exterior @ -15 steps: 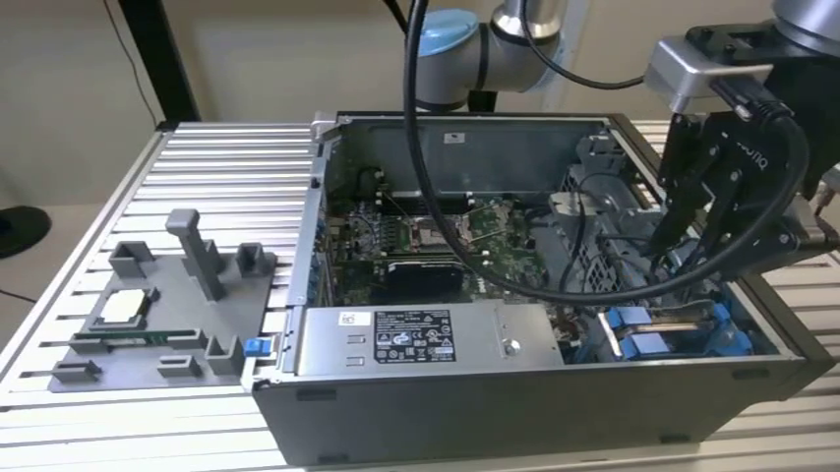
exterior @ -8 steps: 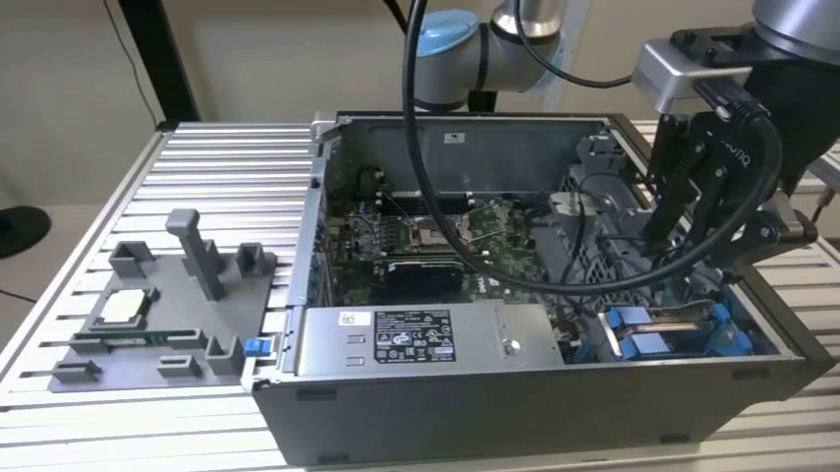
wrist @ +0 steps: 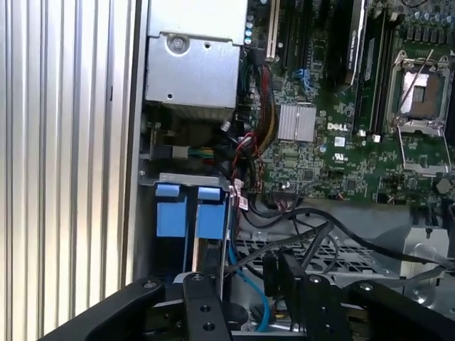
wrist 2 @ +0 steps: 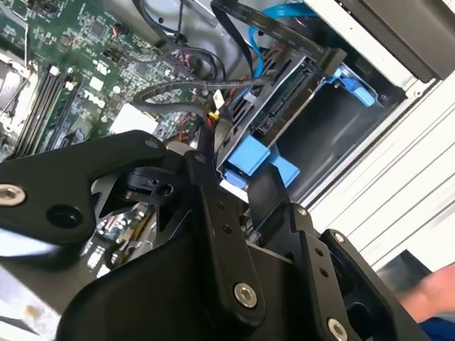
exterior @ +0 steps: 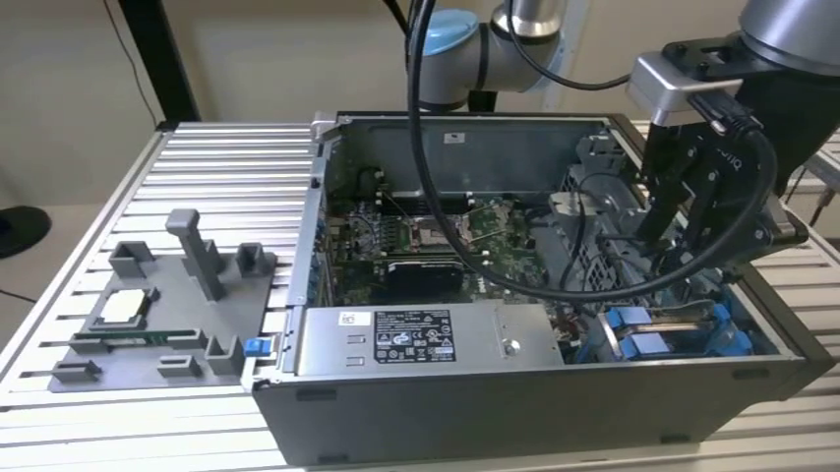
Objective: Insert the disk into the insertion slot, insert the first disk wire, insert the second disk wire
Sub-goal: 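Insert the disk into the insertion slot, then insert the first disk wire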
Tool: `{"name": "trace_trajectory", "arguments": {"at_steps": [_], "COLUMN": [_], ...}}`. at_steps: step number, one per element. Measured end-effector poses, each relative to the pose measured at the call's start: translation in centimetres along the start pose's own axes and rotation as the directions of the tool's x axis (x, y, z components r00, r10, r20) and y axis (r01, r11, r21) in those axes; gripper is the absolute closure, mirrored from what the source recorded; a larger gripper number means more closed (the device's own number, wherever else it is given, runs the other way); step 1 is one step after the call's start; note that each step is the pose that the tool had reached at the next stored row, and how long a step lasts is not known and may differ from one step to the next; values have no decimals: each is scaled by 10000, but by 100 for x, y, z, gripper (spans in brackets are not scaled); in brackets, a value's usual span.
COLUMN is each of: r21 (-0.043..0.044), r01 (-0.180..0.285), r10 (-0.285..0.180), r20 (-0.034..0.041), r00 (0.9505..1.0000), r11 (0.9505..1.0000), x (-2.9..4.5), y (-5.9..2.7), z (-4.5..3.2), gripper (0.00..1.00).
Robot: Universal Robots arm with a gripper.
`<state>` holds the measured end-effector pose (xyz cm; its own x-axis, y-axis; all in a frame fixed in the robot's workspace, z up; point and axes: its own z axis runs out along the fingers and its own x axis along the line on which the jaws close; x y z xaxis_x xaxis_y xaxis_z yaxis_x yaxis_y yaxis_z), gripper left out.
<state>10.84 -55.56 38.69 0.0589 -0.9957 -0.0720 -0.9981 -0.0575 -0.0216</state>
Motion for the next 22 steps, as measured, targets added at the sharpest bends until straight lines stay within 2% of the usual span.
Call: {"name": "trace_trajectory", "arguments": {"at_steps": [4, 6, 8, 14, 22], "r21": [7, 43, 72, 104, 100], "r01": [163, 378, 512, 663, 709], "r10": [-163, -378, -513, -665, -711], "r20": [57, 132, 172, 214, 215], "r00": [9999, 9992, 9985, 9976, 9972], "r11": [9999, 9993, 9987, 9977, 9974], "x": [-23, -25, -26, -24, -22], "y": [-1, -1, -1, -5, -9], "z": [15, 23, 26, 28, 29], "gripper": [0, 0, 0, 0, 0]}}
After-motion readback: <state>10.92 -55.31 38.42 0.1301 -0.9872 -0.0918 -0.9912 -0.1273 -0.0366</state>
